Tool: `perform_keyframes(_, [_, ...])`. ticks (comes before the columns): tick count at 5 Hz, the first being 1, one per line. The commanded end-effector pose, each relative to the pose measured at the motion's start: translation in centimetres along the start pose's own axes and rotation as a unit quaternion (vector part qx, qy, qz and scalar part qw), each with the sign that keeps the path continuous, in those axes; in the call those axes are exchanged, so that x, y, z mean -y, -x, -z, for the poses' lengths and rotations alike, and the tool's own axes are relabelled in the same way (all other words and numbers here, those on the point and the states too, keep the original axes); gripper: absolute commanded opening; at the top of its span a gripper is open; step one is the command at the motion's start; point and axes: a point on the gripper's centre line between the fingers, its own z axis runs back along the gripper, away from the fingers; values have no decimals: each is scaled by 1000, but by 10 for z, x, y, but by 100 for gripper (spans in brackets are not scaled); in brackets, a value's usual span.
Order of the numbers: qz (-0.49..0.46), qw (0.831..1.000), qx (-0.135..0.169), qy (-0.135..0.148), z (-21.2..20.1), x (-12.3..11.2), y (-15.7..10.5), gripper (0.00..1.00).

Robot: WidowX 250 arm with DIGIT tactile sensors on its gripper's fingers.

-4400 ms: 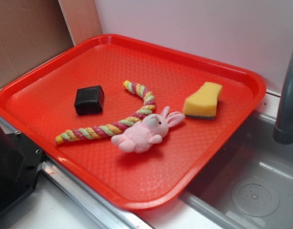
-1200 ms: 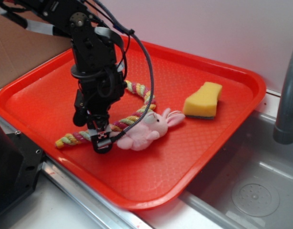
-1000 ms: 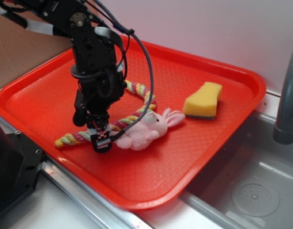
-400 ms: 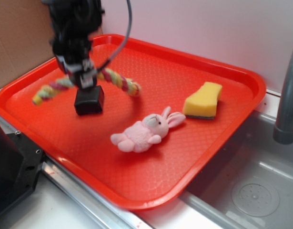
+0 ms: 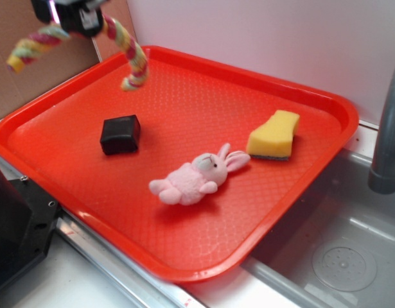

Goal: Grab the multicolored rope.

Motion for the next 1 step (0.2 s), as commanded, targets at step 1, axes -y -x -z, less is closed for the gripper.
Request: perform_keyframes(1, [-37, 998, 43, -11, -25, -23, -12, 0])
